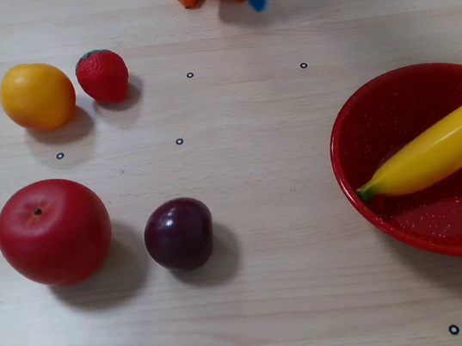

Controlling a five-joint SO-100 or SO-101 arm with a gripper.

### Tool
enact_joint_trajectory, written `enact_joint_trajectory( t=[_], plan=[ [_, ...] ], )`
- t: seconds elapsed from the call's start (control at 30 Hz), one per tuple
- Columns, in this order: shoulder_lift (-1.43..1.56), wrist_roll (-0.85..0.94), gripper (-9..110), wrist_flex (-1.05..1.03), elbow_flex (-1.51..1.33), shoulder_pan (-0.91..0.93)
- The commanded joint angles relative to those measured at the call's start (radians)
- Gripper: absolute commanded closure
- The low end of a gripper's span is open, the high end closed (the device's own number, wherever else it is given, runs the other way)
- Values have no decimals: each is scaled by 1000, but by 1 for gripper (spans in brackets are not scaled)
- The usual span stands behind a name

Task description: Put the banana in the red bowl.

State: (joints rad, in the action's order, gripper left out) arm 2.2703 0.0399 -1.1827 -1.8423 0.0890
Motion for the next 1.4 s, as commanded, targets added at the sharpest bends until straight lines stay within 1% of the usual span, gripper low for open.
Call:
enact_joint_trajectory(
  t=[0.0, 0.2, 0.43, 0.7, 0.77, 1.03, 1.3, 1.37],
  plan=[
    [181, 55, 101, 49, -112, -32],
    [511, 109, 101, 49, -456, -58],
    [769, 170, 101, 75, -715, -107],
    [1023, 238, 101, 95, -983, -112],
    [1040, 252, 101, 109, -1035, -109],
    [1040, 258, 101, 290, -1224, -110],
    [1040, 287, 101, 273, -1224, -103],
    [1040, 270, 101, 273, -1224, -107]
  ],
)
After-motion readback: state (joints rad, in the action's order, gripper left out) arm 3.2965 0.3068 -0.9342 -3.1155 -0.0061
